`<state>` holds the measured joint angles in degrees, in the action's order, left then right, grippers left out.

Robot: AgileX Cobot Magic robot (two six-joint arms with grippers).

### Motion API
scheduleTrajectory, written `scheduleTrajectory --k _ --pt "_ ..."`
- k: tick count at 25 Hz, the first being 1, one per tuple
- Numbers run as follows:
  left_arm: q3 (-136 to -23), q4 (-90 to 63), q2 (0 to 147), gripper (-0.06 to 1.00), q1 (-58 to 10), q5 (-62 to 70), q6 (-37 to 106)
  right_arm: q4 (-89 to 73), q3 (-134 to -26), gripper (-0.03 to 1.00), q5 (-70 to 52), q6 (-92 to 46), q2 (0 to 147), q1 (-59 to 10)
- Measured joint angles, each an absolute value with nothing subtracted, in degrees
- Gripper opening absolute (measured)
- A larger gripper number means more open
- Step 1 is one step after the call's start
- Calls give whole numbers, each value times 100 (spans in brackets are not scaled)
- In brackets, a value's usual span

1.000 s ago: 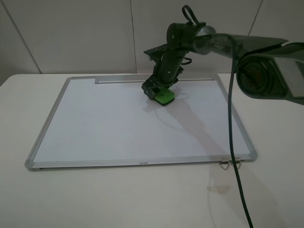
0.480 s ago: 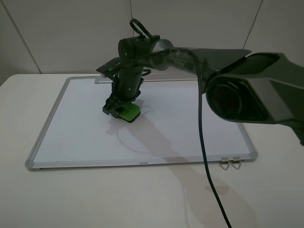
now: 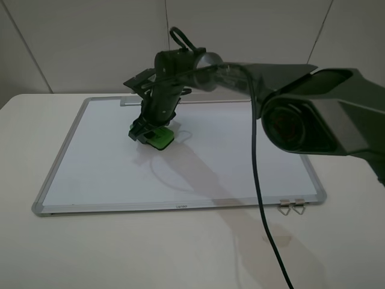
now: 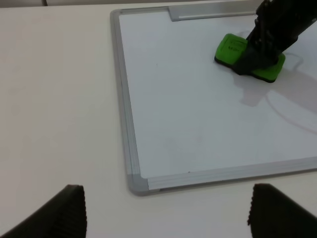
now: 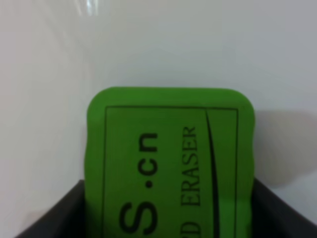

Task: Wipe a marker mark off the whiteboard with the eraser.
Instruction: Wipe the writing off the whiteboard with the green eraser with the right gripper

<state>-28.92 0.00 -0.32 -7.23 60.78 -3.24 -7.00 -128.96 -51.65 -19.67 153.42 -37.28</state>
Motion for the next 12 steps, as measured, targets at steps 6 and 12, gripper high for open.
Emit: scheduleTrajectory --k 6,12 --pt "-2892 0 -32 68 -723 6078 -324 -770 -12896 59 -4952 -1987 15374 -3063" --pt "-2892 0 -32 68 -723 6078 -324 -789 -12896 59 -4845 -1981 15384 -2607"
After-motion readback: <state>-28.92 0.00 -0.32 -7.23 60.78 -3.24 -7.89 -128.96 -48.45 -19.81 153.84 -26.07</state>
